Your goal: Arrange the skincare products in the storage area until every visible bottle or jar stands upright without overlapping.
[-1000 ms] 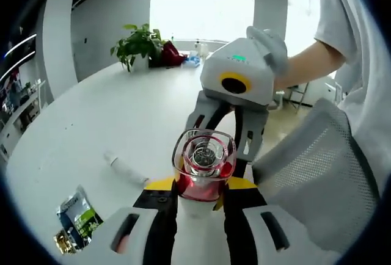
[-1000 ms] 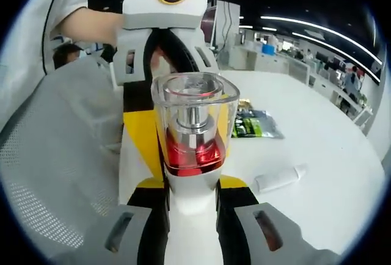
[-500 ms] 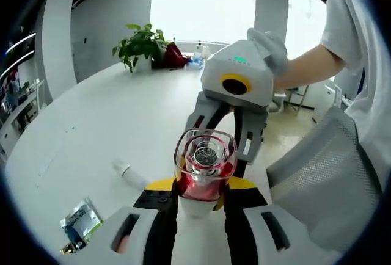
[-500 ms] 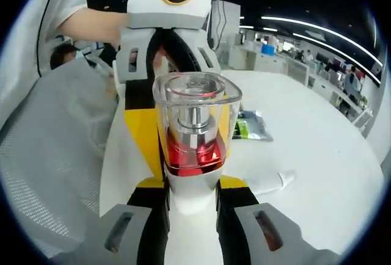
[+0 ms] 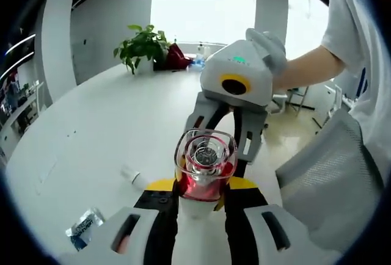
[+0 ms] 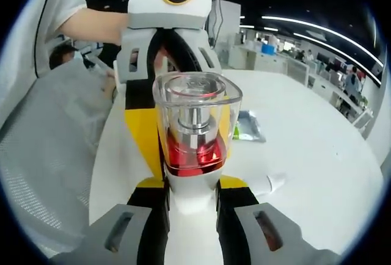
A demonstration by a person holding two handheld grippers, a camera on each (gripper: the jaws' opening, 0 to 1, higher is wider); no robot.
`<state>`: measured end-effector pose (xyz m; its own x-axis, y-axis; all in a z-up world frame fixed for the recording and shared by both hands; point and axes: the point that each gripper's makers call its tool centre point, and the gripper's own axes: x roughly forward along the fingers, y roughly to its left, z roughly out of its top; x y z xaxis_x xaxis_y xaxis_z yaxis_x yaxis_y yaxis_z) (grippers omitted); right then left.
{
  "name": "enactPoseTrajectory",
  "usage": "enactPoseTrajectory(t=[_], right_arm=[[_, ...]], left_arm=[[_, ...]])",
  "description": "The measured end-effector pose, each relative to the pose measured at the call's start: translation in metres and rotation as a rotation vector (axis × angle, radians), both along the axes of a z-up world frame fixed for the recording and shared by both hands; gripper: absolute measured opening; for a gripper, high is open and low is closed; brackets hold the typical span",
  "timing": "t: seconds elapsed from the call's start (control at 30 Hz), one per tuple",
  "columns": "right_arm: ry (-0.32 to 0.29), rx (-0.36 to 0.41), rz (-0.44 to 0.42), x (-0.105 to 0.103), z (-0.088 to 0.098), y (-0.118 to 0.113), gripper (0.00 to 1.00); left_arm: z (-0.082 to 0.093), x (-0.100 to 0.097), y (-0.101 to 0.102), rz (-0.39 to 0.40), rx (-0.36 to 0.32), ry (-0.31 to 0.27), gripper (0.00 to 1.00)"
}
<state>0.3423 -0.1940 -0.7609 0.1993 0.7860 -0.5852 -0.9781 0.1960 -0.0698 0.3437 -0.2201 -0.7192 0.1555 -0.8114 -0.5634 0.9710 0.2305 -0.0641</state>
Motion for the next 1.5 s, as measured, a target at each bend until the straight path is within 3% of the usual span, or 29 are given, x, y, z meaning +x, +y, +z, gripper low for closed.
enactPoseTrajectory(t=[0.33,0.57,0.6,1.07,1.5], right_arm=[[0.003,0.004,-0.004,0.004,0.000,0.000,0.28],[0.028,0.032,-0.031,0.002,0.002,0.001,0.29],[0.053,0.084,-0.052,0.002,0.008,0.003,0.30],[0.056,0.070,-0.094,0.001,0.010,-0.008,0.40],[0.078,0.106,-0.197,-0.005,0.018,-0.024,0.51]], left_arm=[[0.001,-0.001,-0.001,0.001,-0.002,0.002,0.27],[0.003,-0.002,-0.001,0.016,-0.026,0.042,0.32],[0.004,-0.003,-0.002,0.012,-0.025,0.033,0.35],[0.006,-0.003,0.006,0.044,0.001,0.017,0.40],[0.013,-0.010,0.023,0.118,-0.012,0.032,0.47]])
